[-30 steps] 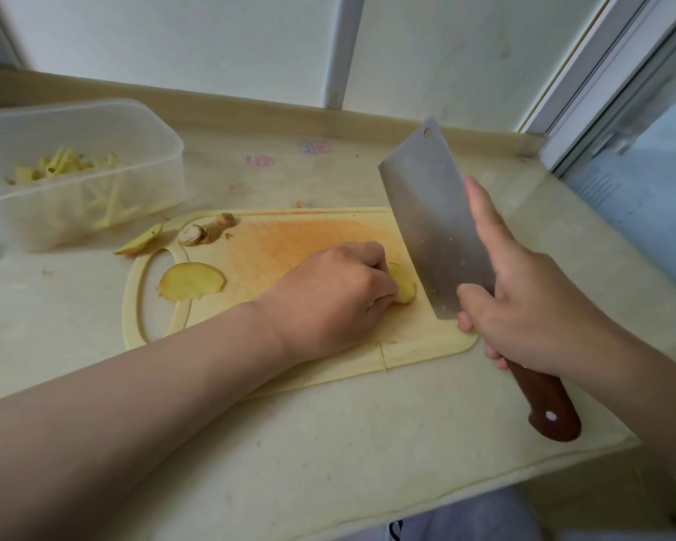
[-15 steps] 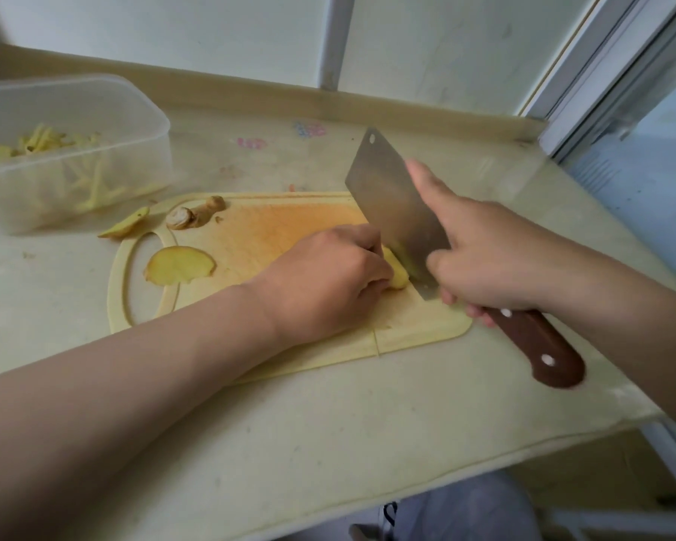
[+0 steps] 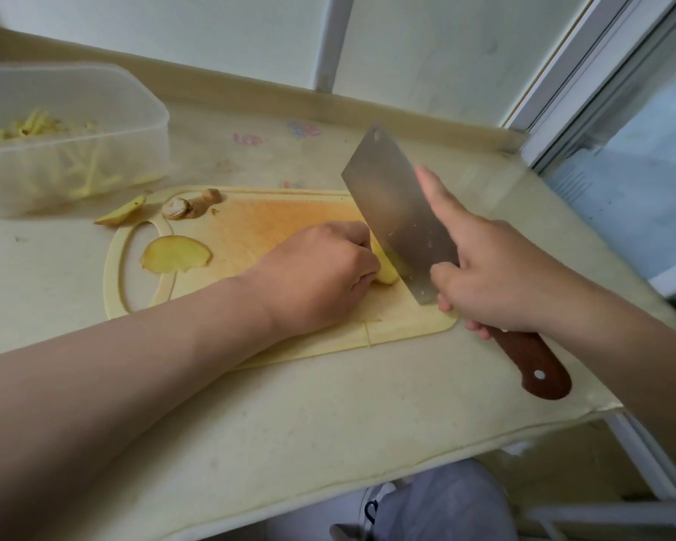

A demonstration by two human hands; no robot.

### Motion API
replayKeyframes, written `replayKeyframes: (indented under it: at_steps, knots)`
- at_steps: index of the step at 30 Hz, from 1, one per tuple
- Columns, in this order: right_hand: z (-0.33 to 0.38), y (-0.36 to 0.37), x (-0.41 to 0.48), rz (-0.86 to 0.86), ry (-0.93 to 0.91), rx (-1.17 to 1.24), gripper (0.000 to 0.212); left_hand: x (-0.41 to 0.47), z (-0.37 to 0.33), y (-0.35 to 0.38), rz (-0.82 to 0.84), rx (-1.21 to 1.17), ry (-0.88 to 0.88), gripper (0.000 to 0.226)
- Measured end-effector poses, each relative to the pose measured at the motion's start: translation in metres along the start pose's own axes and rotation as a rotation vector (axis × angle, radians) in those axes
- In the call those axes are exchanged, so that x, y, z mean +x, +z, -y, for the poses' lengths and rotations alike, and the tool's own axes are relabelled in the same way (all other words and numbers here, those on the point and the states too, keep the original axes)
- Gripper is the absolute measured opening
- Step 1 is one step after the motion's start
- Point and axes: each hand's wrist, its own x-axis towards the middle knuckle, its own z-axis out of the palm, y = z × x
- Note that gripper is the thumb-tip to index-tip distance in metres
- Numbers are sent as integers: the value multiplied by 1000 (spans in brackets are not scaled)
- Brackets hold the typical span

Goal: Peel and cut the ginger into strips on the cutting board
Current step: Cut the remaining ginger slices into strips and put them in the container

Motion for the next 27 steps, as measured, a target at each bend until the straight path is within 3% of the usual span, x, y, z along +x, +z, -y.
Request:
replayKeyframes:
  at_steps: [6,10,15,27]
  knots:
    - [14,-8,32,75,39,-48,105,2,-1,-1,10,36,16,26]
    - [11,5,19,-46,1,32,104,-1,-3,-3,14,25,2,35]
    - [-5,14,-10,-155,-14,138,103,-1,-3,-3,34,29,-23,30]
    - [19,-8,31,86,18,-122,105,1,-1,-3,9,28,4,27]
